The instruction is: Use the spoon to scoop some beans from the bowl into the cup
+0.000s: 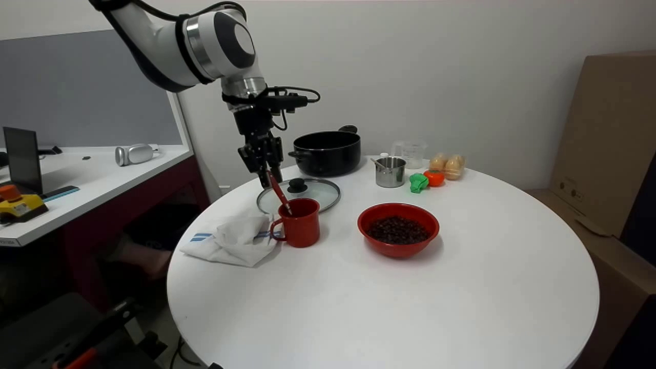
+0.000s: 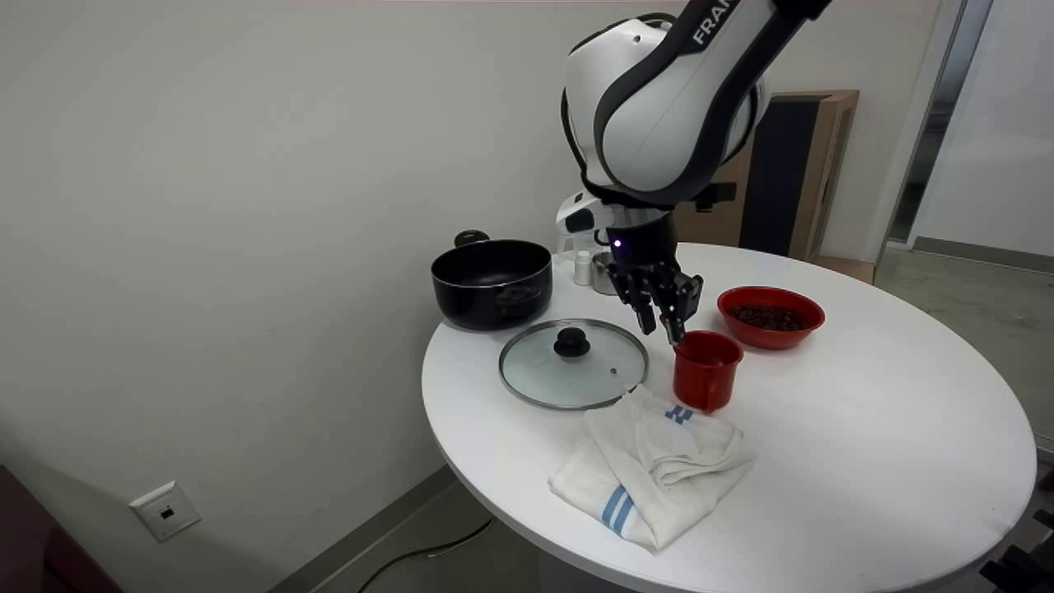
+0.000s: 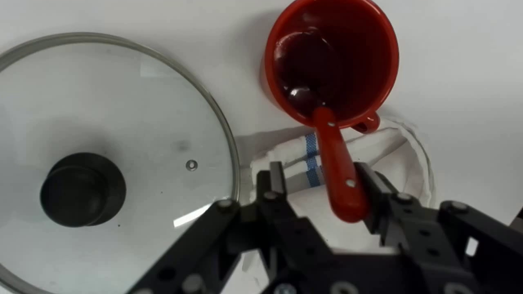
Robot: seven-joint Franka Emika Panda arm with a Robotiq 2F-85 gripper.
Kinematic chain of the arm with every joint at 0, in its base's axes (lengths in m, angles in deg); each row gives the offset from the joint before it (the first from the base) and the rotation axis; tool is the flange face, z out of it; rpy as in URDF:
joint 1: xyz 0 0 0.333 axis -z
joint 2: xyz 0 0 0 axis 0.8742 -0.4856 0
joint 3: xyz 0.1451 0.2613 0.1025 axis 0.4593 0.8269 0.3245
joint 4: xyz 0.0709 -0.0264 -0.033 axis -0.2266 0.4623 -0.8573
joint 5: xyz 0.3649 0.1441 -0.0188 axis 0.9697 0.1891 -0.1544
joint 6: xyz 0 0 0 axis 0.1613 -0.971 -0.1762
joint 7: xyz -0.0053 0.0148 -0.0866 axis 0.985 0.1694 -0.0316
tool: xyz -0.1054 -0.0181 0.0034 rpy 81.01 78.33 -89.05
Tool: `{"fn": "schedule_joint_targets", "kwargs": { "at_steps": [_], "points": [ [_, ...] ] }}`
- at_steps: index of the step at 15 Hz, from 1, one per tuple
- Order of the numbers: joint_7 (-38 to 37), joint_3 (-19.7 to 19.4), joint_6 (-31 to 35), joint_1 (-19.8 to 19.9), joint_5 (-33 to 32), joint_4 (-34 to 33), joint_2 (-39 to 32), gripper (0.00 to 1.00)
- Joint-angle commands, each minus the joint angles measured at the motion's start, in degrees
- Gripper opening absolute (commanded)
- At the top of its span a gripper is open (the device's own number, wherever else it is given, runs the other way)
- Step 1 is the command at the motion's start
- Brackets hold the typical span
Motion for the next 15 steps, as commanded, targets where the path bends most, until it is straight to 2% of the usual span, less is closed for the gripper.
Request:
{"fn": "schedule_joint_targets", "kwargs": {
  "at_steps": [1,3,4,5,8,15],
  "points": [
    [-1.17,0.31,-0.83,-0.11,0.15,1.75,2.37,0.16],
    [-1.20,0.32,-1.11,0.07,0.44,2.48,3.33,0.01],
    [-1.02,0.38,-1.63,0.27,0.87,2.97,4.10,0.01],
    [-1.12,0.31,-2.04,0.33,0.98,3.48,4.80,0.05],
    [-0.37,0.33,-3.92,1.07,2.35,4.96,7.33,0.05],
    [3.93,-0.30,-7.85,3.70,11.64,4.42,14.44,0.05]
  ]
}}
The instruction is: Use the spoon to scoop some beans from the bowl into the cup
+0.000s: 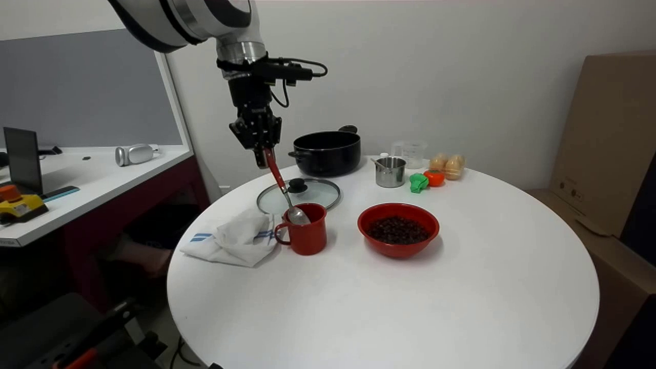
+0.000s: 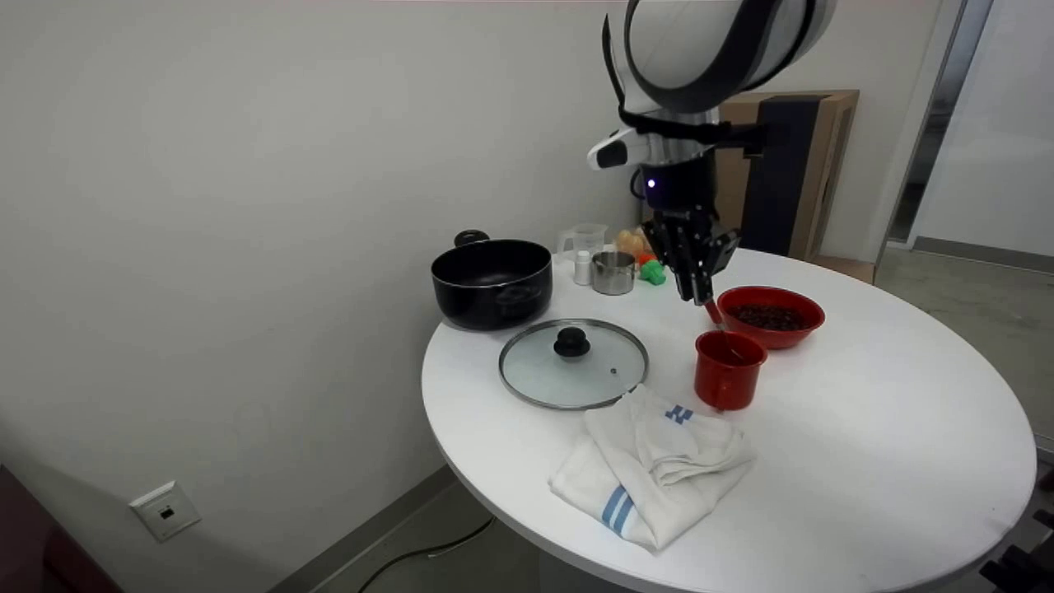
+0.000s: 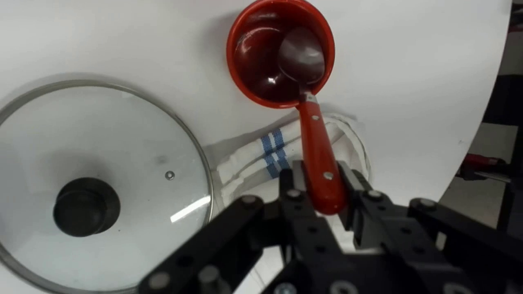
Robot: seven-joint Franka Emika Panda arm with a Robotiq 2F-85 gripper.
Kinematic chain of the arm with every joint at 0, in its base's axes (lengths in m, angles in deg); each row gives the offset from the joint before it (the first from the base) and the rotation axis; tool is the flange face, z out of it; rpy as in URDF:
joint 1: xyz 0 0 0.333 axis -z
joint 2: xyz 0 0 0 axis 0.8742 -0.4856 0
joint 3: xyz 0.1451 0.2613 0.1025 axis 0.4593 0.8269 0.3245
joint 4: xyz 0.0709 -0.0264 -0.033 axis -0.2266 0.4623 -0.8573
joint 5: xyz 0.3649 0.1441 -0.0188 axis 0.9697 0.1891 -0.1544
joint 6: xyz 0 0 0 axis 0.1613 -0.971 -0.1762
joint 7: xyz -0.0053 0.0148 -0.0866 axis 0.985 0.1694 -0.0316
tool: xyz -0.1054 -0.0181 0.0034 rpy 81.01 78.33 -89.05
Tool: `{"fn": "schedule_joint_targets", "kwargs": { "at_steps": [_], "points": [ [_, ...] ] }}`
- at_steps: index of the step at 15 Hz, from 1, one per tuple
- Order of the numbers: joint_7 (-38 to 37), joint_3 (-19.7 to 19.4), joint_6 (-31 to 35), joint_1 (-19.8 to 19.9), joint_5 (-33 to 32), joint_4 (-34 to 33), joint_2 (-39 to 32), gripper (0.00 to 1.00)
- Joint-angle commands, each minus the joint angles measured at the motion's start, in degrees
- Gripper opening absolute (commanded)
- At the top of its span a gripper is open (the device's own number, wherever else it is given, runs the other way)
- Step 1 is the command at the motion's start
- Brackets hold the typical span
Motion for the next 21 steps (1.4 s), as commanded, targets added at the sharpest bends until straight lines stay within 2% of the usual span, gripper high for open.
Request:
{"fn": "schedule_joint_targets", "kwargs": {
  "at_steps": [1,4,7,10,16,21],
  "points": [
    [2.59,-0.70,-1.78,1.43,4.85,-0.73,4.52,0.05],
    [1.81,-2.53,-2.14,2.65,6.48,-4.85,4.69,0.05],
    [-1.05,-4.97,-2.47,4.09,5.23,-11.34,1.47,0.05],
    [-0.90,-6.47,-3.71,5.40,5.01,-17.83,-3.14,0.05],
    [-0.31,-6.59,-8.08,7.09,5.29,-26.29,-13.00,0.05],
    [0.02,-6.49,-8.93,8.20,5.17,-30.61,-19.65,0.05]
  ]
}}
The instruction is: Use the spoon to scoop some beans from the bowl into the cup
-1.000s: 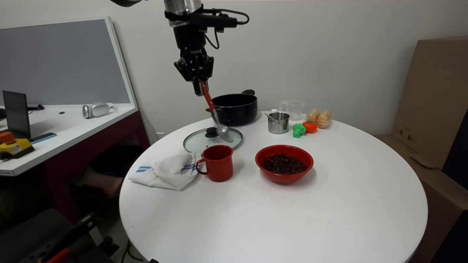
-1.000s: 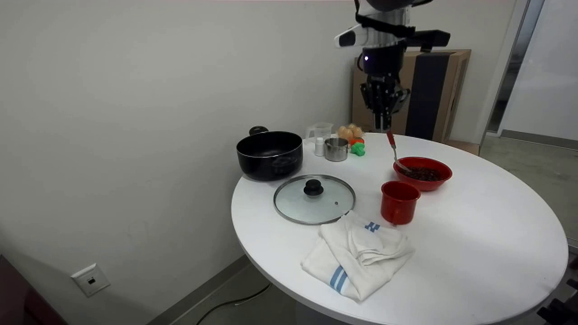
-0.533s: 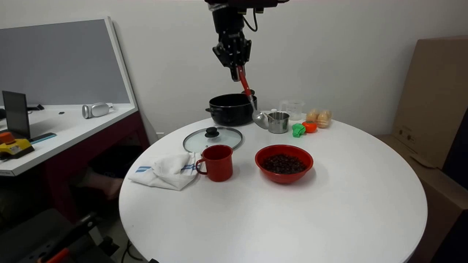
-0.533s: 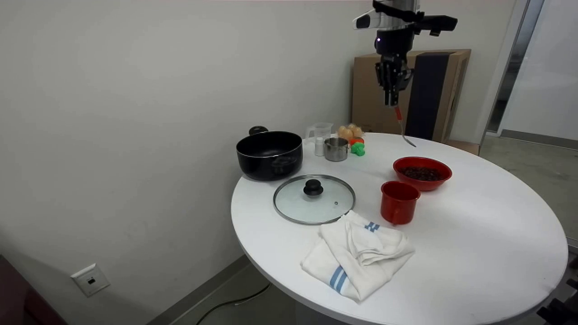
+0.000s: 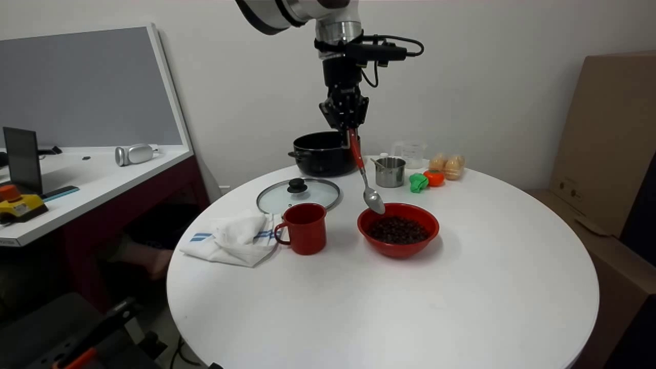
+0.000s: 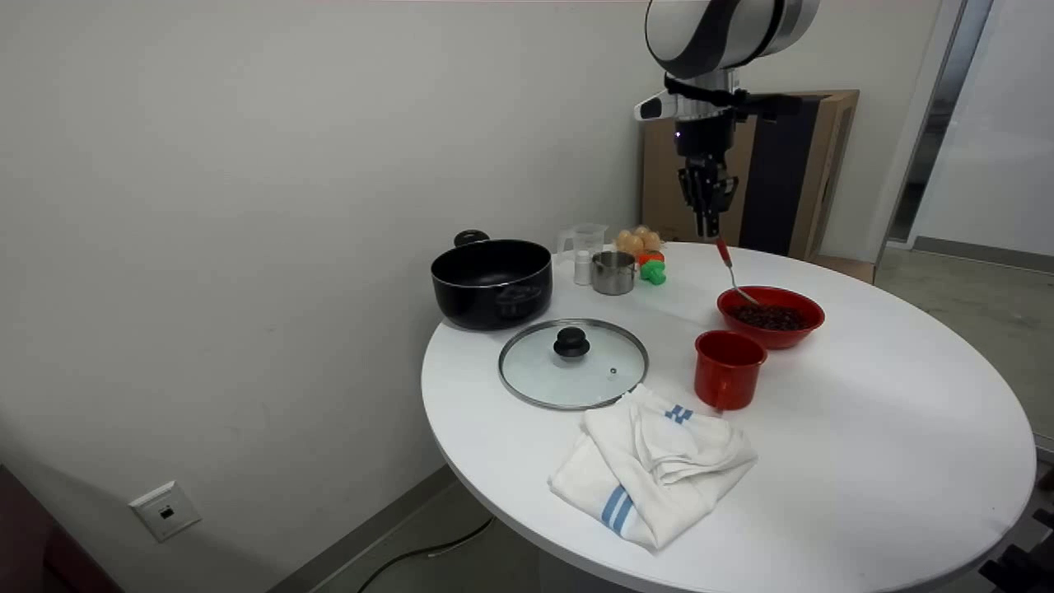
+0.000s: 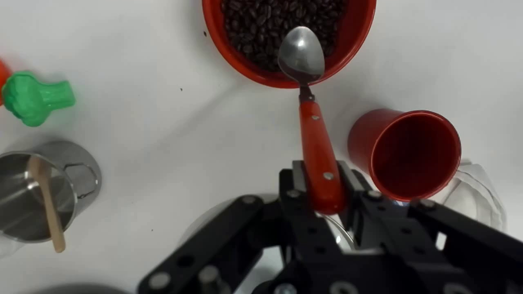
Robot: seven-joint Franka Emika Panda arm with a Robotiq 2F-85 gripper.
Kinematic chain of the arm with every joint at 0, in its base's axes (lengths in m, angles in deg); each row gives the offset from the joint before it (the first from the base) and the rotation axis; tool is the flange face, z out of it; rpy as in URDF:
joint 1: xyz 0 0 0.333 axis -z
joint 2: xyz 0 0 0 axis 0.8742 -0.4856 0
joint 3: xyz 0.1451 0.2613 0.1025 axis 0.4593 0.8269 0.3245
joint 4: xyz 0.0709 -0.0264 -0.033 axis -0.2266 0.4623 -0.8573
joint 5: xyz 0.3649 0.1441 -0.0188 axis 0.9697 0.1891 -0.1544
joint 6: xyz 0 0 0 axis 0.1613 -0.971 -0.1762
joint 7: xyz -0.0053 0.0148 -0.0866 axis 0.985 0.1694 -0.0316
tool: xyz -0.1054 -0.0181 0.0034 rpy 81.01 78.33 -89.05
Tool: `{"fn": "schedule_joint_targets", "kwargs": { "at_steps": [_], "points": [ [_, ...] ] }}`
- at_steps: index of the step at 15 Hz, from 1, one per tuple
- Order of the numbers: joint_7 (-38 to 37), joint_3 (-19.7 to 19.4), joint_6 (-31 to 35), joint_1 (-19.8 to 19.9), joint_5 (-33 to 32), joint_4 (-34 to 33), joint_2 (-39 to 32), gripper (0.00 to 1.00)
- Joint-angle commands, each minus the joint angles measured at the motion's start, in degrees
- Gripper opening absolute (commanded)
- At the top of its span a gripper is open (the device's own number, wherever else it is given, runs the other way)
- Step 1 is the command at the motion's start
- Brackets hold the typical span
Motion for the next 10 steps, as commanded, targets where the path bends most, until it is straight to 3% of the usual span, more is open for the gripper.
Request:
{"fn": "schedule_joint_targets", "kwargs": {
  "at_steps": [1,10],
  "points": [
    [0.11,0.23,-3.59,1.13,0.71,-6.08,-5.43,0.05],
    [-2.35,0.01,-6.42,2.99,0.74,-9.27,-12.40,0.05]
  ]
}}
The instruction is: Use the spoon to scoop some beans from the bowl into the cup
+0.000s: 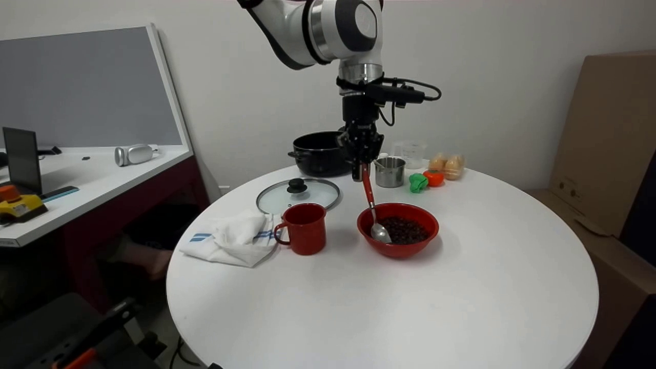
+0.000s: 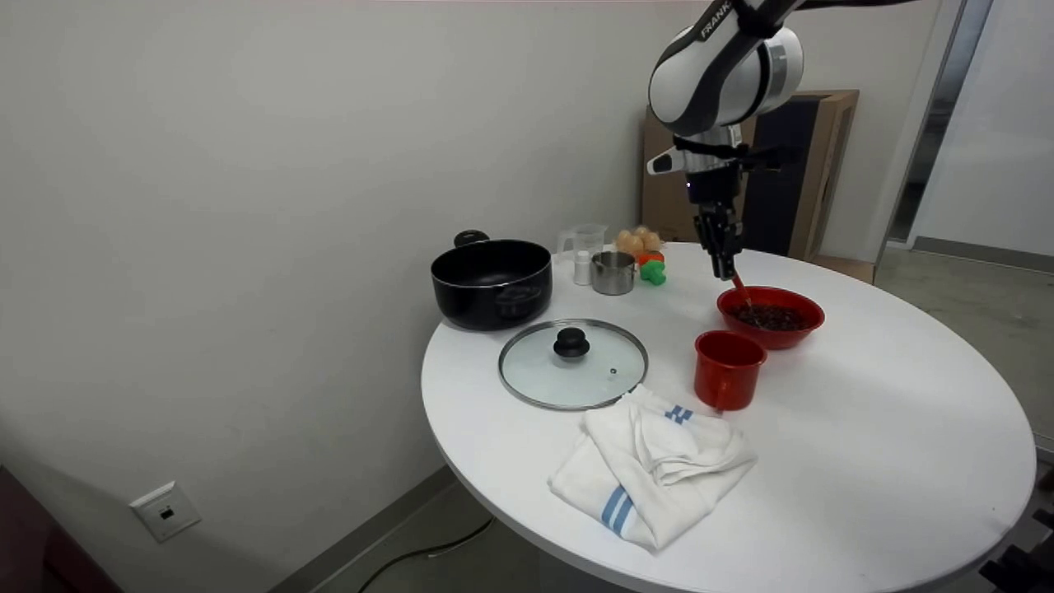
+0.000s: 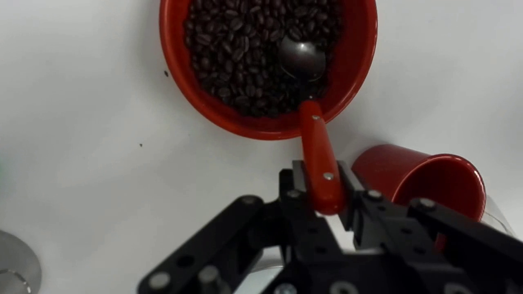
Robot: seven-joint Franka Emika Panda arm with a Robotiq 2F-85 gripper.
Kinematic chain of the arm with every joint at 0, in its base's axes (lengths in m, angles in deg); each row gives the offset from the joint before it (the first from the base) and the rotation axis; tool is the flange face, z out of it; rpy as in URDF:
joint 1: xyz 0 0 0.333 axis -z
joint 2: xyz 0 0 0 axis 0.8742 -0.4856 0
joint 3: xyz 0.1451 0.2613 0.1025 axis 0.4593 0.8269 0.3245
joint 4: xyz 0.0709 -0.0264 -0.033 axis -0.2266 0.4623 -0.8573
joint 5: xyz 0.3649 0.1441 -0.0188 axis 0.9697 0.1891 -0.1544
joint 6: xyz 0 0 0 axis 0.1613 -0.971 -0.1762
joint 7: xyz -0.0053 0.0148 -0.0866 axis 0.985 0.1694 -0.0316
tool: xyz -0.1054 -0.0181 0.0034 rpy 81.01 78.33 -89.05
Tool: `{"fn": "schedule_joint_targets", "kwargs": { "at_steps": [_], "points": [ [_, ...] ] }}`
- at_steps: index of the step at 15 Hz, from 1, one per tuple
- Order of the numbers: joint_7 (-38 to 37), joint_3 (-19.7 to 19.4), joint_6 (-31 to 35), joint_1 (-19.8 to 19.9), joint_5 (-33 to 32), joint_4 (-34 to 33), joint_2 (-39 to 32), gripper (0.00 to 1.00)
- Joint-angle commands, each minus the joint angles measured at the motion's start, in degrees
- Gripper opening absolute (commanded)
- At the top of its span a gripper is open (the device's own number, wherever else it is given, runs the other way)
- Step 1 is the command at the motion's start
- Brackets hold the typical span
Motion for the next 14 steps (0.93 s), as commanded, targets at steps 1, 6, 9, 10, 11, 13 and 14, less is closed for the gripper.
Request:
{"fn": "schedule_joint_targets", "kwargs": {
  "at_steps": [1,6,9,10,11,13,14],
  "points": [
    [-2.92,-0.06,-1.40,0.07,0.57,-2.54,-2.57,0.05],
    [-7.60,-0.73,1.02,-0.92,-2.01,-1.92,-2.89,0.05],
    [-12.14,-2.04,1.80,-2.48,-5.50,-2.23,-3.24,0.05],
    [-13.87,-2.50,1.75,-3.02,-6.95,-2.49,-3.53,0.05],
    [-15.75,-3.00,1.22,-3.63,-8.50,-2.88,-3.88,0.05],
    [-19.24,-3.90,0.56,-4.79,-11.96,-3.54,-4.62,0.05],
    [-20.68,-4.18,0.28,-5.23,-13.46,-3.86,-5.03,0.05]
  ]
}}
